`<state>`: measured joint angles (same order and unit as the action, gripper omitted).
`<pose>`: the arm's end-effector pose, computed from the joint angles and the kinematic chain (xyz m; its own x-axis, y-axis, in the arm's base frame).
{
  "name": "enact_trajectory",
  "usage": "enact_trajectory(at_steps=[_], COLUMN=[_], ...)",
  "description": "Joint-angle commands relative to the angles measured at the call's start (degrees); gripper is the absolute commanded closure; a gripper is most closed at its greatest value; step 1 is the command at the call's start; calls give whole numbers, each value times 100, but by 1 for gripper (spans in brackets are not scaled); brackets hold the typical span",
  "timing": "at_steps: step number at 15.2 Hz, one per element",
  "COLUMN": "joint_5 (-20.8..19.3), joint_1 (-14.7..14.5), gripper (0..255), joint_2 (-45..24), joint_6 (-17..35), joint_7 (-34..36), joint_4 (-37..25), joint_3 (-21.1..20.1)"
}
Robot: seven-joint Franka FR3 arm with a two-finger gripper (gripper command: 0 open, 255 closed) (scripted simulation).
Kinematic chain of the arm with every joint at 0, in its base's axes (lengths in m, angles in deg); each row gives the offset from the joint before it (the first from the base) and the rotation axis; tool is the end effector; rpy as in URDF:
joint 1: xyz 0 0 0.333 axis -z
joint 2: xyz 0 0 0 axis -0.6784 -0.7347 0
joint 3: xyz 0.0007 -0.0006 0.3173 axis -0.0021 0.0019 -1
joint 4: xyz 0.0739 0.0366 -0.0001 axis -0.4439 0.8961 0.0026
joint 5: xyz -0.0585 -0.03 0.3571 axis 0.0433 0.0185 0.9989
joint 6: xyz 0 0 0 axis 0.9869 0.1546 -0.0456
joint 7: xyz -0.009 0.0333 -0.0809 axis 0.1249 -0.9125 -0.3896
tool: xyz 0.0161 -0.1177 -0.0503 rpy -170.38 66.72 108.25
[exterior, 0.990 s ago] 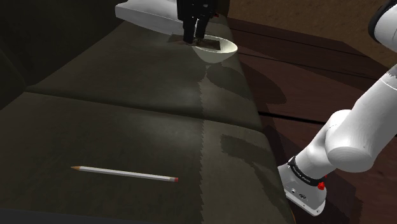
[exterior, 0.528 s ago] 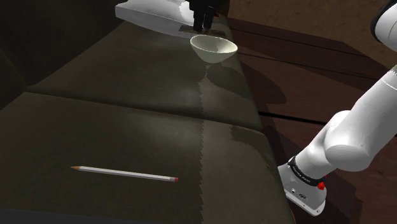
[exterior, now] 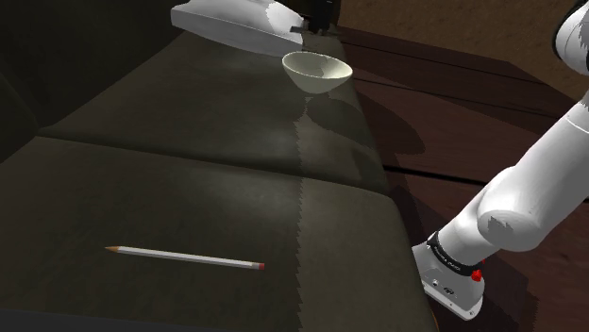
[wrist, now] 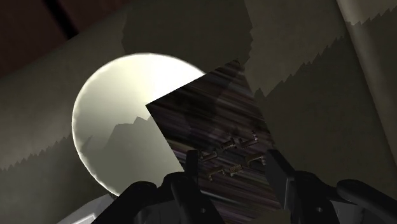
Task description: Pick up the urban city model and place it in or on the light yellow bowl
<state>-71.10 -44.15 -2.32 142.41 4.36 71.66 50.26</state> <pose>0.4761 0.1744 0.6786 0.9536 0.3007 -0.0126 0.3001 -0.9531 -0.0381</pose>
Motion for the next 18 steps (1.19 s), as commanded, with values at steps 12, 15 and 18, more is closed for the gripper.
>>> enact_trajectory(at_steps=[12,15,18], joint_5=[15,43,66], joint_1=[413,427,436], gripper=[255,255,255], joint_2=[47,158,250], joint_6=[533,801,1061], joint_7=[-780,-809,-834], joint_4=[602,978,1327], joint_3=[346,357,365])
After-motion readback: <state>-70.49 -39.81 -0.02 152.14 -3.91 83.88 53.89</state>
